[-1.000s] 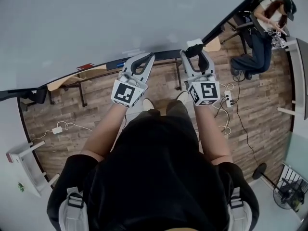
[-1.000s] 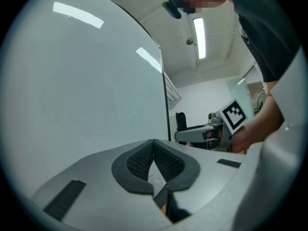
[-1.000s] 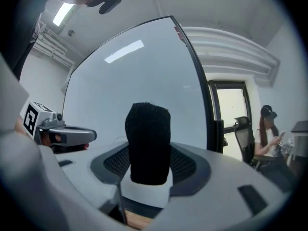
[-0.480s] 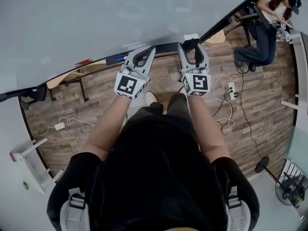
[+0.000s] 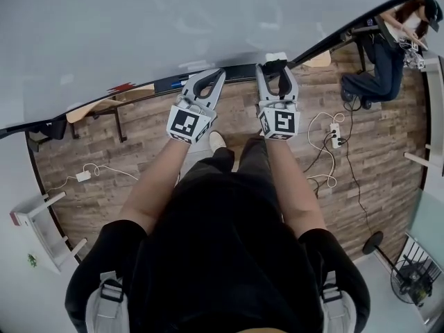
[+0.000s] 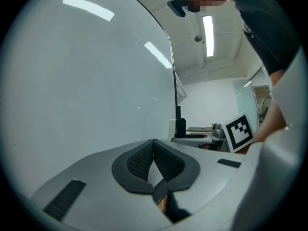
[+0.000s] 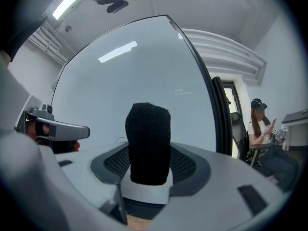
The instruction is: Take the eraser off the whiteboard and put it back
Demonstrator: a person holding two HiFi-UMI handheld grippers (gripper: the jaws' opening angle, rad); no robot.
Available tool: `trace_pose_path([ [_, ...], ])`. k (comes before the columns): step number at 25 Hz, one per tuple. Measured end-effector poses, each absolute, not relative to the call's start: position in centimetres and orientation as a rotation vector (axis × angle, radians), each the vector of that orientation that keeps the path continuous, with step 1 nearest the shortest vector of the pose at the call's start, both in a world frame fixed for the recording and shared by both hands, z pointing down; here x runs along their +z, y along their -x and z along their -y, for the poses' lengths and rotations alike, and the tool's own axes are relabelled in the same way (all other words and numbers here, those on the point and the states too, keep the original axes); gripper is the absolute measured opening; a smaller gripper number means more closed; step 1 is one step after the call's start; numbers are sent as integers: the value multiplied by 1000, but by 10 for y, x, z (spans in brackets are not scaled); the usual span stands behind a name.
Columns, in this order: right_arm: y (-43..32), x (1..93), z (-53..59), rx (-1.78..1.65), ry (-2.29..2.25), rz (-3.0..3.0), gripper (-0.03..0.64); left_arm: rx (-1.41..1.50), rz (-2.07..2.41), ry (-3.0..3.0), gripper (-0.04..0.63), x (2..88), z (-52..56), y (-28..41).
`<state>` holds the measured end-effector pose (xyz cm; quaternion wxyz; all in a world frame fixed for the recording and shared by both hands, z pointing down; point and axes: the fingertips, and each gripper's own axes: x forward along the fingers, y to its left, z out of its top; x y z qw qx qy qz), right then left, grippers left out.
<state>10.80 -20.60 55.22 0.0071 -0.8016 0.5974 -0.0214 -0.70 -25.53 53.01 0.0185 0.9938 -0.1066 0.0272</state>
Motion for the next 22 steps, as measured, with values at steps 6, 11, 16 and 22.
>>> trace_pose_path([
  [6,-111,563,208,-69,2534,-1845,222,93,328,-3069,-5,539,250,4],
  [11,-114,571,217,-72,2547,-1856,222,109,329,-3060,-5,545,249,5],
  [16,-116,570,210,-73,2568,-1846,222,115,330,-3065,-5,543,235,7],
  [22,-117,573,217,-97,2592,-1820,230,122,339,-3055,-5,547,244,7],
])
